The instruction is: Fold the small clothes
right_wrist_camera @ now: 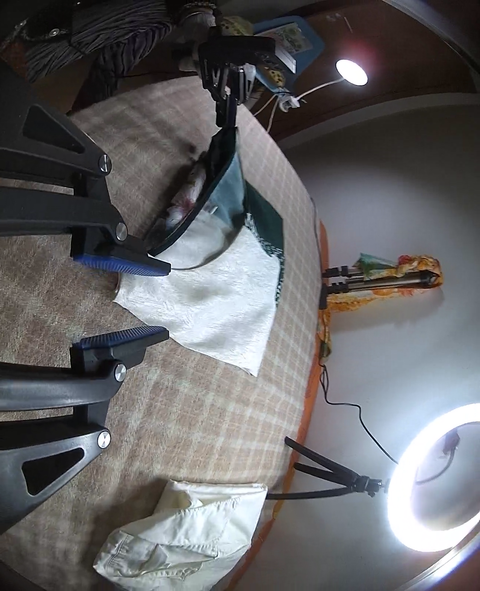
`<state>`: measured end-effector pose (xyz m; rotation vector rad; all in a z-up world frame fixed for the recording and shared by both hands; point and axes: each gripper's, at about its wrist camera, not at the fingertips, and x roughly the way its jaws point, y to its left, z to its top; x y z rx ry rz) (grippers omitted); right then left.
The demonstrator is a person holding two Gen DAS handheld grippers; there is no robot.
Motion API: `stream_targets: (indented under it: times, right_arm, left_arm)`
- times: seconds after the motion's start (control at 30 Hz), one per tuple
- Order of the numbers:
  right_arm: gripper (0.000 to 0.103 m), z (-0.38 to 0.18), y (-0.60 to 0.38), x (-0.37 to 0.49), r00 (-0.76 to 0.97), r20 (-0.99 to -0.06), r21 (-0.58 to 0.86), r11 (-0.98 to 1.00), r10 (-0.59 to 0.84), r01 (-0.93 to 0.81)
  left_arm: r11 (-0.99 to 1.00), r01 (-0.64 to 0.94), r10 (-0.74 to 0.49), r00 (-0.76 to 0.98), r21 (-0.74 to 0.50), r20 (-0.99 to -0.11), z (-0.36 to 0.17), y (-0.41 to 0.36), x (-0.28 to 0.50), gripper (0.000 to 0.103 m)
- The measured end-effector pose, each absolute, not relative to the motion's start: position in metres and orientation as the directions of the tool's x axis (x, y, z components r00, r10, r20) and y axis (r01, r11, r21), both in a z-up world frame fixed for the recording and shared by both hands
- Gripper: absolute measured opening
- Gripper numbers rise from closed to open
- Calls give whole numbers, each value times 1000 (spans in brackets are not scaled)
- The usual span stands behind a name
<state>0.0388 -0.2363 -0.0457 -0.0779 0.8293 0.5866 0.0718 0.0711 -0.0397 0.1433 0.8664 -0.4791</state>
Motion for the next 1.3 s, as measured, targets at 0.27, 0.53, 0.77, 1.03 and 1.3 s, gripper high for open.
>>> stream_targets:
  times: [0.27, 0.53, 0.77, 1.03, 1.3]
  right_arm:
    - [38, -54, -196, 34, 473, -737, 134, 791, 483, -597]
    - [44, -75, -141, 31, 456, -780, 20, 746, 428, -665]
    - [8, -90, -116, 43, 500, -814, -132, 742, 297, -657]
    - [0, -86, -120, 35, 495, -828, -185, 705, 263, -684]
    - [37, -75, -156, 35, 463, -834, -78, 765, 301, -639]
  left_arm:
    - [827, 562, -361, 532, 0, -766, -44, 30, 68, 43]
    - [834, 546, -301, 567, 77, -767, -55, 2, 97, 8]
    - [784, 555, -254, 697, 279, -671, -32, -1, 89, 5]
    - [611, 666, -187, 647, 428, -740, -74, 4, 48, 10]
    - [750, 620, -291, 624, 232, -725, -43, 36, 40, 19]
